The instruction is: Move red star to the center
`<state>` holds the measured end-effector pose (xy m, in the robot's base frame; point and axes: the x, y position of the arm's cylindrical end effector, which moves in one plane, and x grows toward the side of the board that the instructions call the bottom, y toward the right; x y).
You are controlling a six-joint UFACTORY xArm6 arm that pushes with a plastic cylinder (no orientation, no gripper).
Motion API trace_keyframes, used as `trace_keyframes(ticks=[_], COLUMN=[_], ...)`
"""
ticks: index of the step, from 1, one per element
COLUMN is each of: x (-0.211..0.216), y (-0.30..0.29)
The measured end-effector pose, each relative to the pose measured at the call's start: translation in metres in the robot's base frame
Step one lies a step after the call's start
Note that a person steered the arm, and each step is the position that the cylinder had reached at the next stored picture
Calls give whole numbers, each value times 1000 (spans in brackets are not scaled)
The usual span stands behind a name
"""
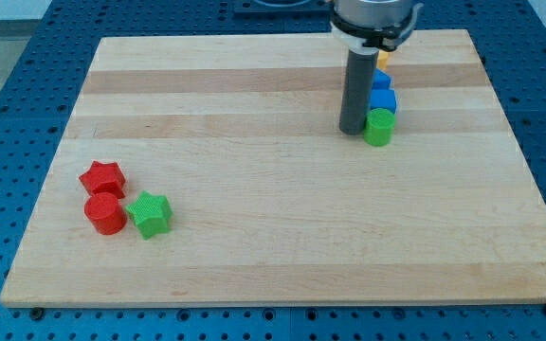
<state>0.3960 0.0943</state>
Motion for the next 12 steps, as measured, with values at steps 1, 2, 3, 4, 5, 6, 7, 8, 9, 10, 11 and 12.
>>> trace_keyframes(ticks=[1, 2, 3, 4, 5, 6, 7, 8, 9, 10, 11, 12], x=[0, -7, -34, 12, 43, 87, 126, 123, 110, 111, 88, 67], y=[-2, -54, -132, -240, -321, -349, -344, -307, -312, -322, -320, -306])
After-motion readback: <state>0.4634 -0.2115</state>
